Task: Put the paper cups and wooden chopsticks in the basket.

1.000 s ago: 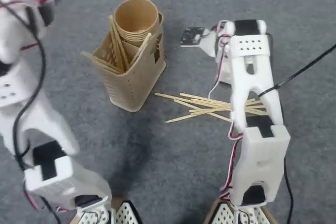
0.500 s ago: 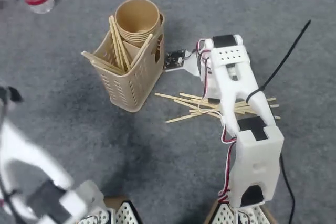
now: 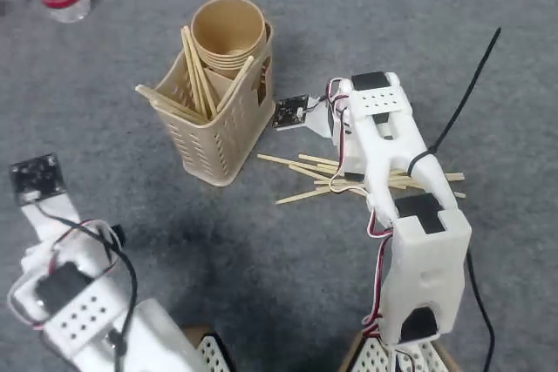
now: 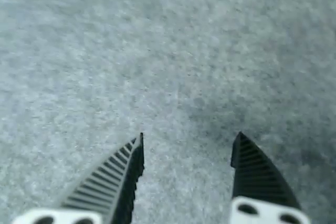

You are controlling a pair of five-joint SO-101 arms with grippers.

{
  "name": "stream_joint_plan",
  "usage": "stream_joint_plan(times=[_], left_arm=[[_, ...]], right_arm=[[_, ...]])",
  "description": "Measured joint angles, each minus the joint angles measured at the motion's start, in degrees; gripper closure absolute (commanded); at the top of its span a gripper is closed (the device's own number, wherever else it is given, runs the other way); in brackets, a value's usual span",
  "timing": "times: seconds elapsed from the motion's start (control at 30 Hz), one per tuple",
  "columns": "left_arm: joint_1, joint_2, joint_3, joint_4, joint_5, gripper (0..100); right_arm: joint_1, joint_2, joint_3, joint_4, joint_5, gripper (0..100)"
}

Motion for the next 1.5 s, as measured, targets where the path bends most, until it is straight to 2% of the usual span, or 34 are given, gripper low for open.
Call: stream_joint_plan(times=[0.1, 0.33, 0.47, 0.63, 0.83, 1.0, 1.13, 1.33, 1.5], left_arm=[[0.1, -4.1, 3.4, -1.9, 0.0, 74], [0.1, -9.1, 15.1, -13.5, 0.0, 74], [0.2, -11.9, 16.9, -14.4, 0.0, 74], [4.7, -15.0, 20.1, -14.4, -0.3, 74], [9.5, -21.8, 23.2, -12.7, -3.5, 74], [9.8, -29.8, 25.6, -9.1, -3.7, 74], [9.8, -35.5, 26.1, -4.8, -3.7, 74], [9.8, -35.6, 26.2, -4.3, -3.8, 74], [9.9, -35.6, 26.2, -4.3, -3.8, 74]], right_arm=[[-0.1, -0.3, 0.7, 0.3, 0.0, 81.4], [-0.1, -7.4, 4.6, 3.4, 0.7, 81.5], [-0.1, -8.4, 12.1, -2.1, 1.5, 81.7], [1.3, -8.8, 18.4, -12.2, 1.6, 81.7], [2.8, -8.8, 18.6, -16.8, 1.6, 82.1], [3.3, -8.8, 19.0, -19.8, 1.7, 92.1], [3.8, -8.8, 19.0, -20.0, 2.0, 99.5], [3.9, -8.8, 19.0, -19.1, 2.1, 99.1], [3.9, -13.6, 16.5, -10.7, 2.1, 99.1]])
